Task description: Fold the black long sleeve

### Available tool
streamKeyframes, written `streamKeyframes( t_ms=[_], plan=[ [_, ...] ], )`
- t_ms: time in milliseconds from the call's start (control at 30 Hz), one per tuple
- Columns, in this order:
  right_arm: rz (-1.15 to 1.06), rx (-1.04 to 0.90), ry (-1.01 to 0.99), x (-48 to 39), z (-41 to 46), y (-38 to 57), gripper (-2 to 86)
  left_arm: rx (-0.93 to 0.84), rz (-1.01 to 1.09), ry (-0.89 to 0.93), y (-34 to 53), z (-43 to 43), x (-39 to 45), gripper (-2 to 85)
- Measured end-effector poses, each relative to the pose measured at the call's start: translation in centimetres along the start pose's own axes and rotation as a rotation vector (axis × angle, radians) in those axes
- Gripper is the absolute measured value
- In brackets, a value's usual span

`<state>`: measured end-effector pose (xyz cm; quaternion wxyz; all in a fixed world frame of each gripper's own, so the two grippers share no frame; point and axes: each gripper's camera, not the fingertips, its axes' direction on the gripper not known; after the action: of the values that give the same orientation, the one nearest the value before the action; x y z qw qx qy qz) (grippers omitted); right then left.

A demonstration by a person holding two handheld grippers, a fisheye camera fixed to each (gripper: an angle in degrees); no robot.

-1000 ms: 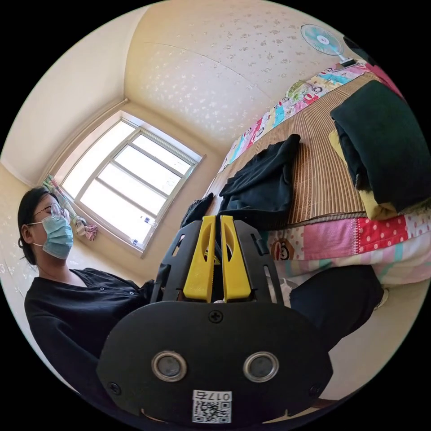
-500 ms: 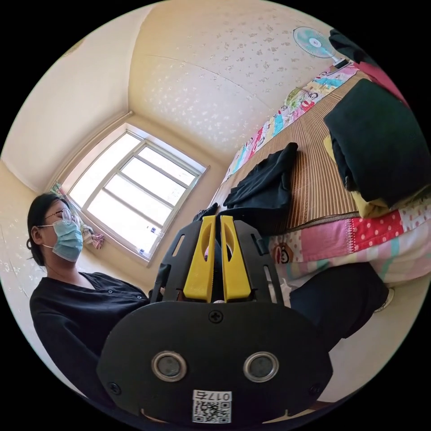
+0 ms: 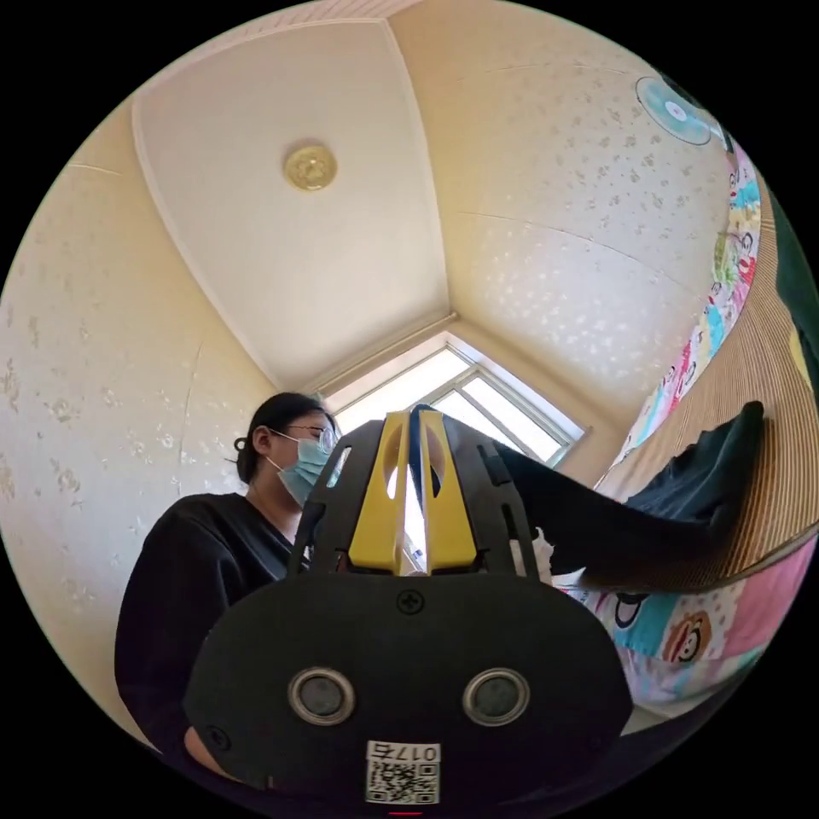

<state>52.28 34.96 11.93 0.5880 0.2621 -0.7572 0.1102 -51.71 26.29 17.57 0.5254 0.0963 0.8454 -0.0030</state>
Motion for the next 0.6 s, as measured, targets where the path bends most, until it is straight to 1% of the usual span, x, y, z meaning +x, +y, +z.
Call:
streamKeyframes(
  t_ms=[67,100,133,167,233,300,367,400,433,467,500,533,600],
  plan=[
    [0.060,-0.018,0.270,1.1,0.6,-0.4,2.3,0.073,-0.025,-0.107,0.0,-1.3,-0.9,3.2],
    [0.103,-0.041,0.417,2.1,1.2,-0.6,2.3,0.120,-0.064,-0.210,0.0,-2.4,-1.8,3.2],
    [0.112,-0.054,0.482,2.6,1.6,-0.7,2.3,0.165,-0.101,-0.311,0.1,-3.3,-2.8,3.2],
    [0.121,-0.077,0.596,3.4,2.6,-1.0,2.2,0.186,-0.115,-0.355,0.0,-3.6,-3.2,3.2],
    [0.124,-0.120,0.724,4.8,4.8,-2.0,2.2,0.265,-0.173,-0.499,-0.5,-4.8,-5.1,3.2],
    [0.118,-0.163,0.833,7.3,8.5,-4.1,2.1,0.295,-0.182,-0.526,-1.8,-4.9,-6.8,3.2],
    [0.091,-0.176,0.897,9.6,11.4,-6.1,2.1,0.338,-0.192,-0.543,-3.5,-5.1,-8.6,3.2],
    [0.085,-0.180,0.916,10.5,12.4,-6.9,2.1,0.359,-0.206,-0.576,-4.9,-5.2,-9.8,3.2],
    [0.083,-0.193,0.958,12.7,14.4,-8.3,2.0,0.370,-0.239,-0.656,-6.4,-5.4,-11.1,3.1],
    [0.119,-0.213,1.023,15.5,16.3,-9.5,2.0,0.368,-0.258,-0.706,-7.2,-5.4,-11.7,3.1],
    [0.145,-0.238,1.087,18.5,18.3,-10.6,2.0,0.354,-0.276,-0.797,-8.7,-5.2,-13.1,3.1],
    [0.146,-0.252,1.113,19.9,19.3,-11.0,2.1,0.334,-0.272,-0.866,-10.1,-5.0,-14.6,3.0],
    [0.107,-0.302,1.199,24.1,22.3,-11.6,2.2,0.321,-0.269,-0.930,-11.6,-4.7,-16.8,3.1]
  ],
)
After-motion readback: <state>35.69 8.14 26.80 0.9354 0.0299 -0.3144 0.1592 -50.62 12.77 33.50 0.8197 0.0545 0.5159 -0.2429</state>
